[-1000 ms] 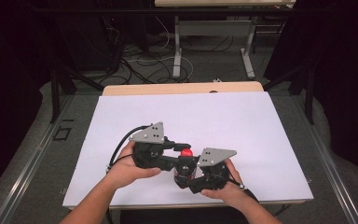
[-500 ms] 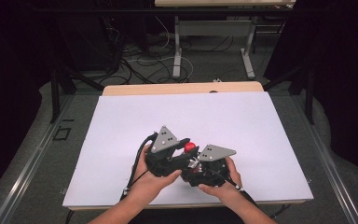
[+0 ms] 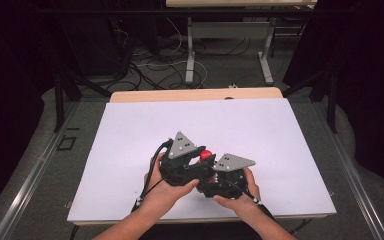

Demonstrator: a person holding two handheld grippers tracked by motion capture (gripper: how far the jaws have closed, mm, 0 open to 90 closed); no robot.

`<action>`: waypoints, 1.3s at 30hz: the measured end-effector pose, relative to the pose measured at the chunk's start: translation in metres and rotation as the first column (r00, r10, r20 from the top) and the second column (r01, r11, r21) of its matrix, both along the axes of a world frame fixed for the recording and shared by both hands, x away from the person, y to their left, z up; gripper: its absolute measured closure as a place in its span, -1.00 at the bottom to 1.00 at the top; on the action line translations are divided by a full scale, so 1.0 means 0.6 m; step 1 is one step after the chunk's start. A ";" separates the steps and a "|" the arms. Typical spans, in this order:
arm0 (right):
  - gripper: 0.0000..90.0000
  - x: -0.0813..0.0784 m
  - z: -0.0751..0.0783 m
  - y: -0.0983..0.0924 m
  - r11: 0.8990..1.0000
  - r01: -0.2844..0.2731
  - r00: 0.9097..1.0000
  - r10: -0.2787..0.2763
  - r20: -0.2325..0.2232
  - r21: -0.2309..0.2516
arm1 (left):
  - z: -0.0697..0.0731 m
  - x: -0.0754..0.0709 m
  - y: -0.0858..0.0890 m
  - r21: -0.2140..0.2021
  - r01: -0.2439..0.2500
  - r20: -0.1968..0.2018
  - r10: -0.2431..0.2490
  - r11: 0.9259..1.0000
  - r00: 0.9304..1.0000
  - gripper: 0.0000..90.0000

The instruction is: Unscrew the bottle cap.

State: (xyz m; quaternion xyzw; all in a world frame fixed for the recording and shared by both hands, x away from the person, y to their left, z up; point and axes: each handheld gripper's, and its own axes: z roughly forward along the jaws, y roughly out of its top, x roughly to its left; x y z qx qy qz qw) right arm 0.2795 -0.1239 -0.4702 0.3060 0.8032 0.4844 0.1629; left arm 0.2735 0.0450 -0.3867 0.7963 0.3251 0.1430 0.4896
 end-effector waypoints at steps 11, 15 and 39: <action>-0.34 0.000 0.000 0.000 1.000 0.009 1.000 -0.009 0.003 0.008 | 0.001 0.000 -0.001 -0.007 -0.005 -0.004 0.005 1.000 1.000 0.35; -0.34 -0.001 0.001 -0.001 1.000 0.012 1.000 -0.012 0.000 0.004 | 0.000 0.000 -0.002 -0.011 0.002 0.006 -0.002 1.000 1.000 0.35; -0.35 -0.008 0.010 0.000 0.981 -0.188 0.982 0.189 -0.004 0.042 | 0.009 0.036 0.075 -0.039 0.438 0.040 -0.436 0.898 0.899 -0.07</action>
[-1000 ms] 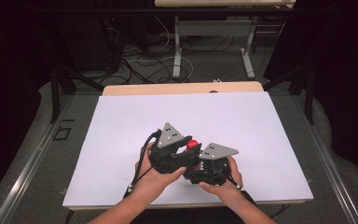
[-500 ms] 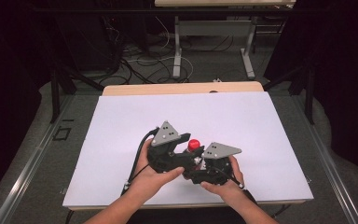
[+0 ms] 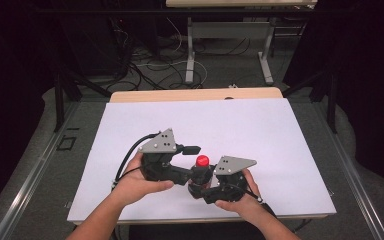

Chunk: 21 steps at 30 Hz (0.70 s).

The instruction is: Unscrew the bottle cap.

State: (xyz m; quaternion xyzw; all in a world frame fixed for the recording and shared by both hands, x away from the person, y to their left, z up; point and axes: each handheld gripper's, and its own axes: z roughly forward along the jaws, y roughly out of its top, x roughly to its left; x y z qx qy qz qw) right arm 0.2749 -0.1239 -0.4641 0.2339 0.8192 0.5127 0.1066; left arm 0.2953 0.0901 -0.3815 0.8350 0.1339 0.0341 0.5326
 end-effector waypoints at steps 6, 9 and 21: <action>-0.35 -0.004 -0.002 0.006 0.999 -0.042 0.999 0.042 0.011 0.004 | -0.007 0.002 0.000 0.005 0.044 -0.044 -0.044 0.999 0.998 0.32; -0.35 -0.003 -0.004 0.006 0.999 -0.041 0.999 0.041 0.014 0.000 | -0.007 -0.002 -0.003 0.015 0.015 -0.037 -0.015 1.000 0.999 0.34; -0.34 0.002 -0.008 0.005 0.986 0.164 0.986 -0.164 0.004 -0.039 | -0.020 -0.049 -0.064 0.017 -0.417 0.047 0.416 0.909 0.908 0.35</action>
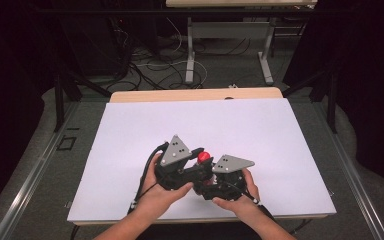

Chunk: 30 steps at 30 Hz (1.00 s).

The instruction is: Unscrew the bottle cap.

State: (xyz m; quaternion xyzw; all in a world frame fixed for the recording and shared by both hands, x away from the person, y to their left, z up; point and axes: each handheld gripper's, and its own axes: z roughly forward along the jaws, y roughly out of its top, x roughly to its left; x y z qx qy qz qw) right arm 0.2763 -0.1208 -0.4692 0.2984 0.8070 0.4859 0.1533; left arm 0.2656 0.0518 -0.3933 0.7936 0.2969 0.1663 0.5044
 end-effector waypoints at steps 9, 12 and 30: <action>-0.34 0.001 -0.003 -0.002 0.999 0.037 0.999 -0.037 0.010 -0.011 | 0.004 0.001 -0.004 -0.045 -0.029 0.000 0.029 0.999 1.000 0.35; -0.34 0.002 -0.002 -0.003 1.000 0.030 1.000 -0.030 -0.001 -0.001 | 0.010 0.005 0.004 -0.060 -0.020 -0.004 0.020 0.998 1.000 0.35; -0.34 0.021 -0.007 -0.024 0.998 0.064 0.997 -0.065 0.037 0.023 | 0.012 0.040 0.068 -0.092 -0.080 0.002 0.081 0.993 0.997 0.34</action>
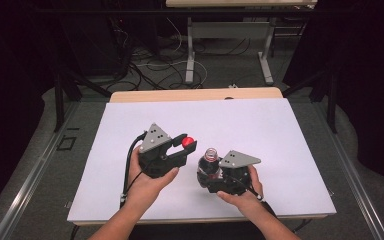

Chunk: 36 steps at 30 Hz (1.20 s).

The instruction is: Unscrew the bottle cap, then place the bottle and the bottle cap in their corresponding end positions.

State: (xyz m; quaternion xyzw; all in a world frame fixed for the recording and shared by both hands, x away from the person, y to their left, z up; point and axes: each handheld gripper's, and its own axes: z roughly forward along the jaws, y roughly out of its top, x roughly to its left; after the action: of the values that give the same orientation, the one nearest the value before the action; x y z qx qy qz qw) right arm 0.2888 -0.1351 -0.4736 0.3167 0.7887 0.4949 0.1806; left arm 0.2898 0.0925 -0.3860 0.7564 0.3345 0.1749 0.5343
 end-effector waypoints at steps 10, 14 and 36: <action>-0.35 0.018 -0.005 -0.006 1.000 0.014 1.000 -0.014 0.023 -0.001 | -0.059 0.025 0.026 0.028 -0.029 -0.035 0.030 0.999 0.999 0.34; -0.35 0.030 -0.001 -0.006 1.000 0.028 0.999 -0.028 0.040 -0.011 | -0.078 0.032 0.036 0.035 -0.045 -0.043 0.047 0.998 0.998 0.34; -0.34 0.205 -0.041 0.019 0.985 0.167 0.986 -0.165 0.040 -0.049 | -0.144 0.043 0.068 0.027 -0.071 -0.085 0.073 0.997 0.994 0.34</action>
State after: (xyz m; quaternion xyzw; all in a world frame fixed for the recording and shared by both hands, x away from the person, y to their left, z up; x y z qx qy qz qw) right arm 0.4121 -0.1238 -0.4985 0.3675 0.7689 0.4632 0.2435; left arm 0.3154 0.1332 -0.4725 0.7568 0.3823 0.1654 0.5036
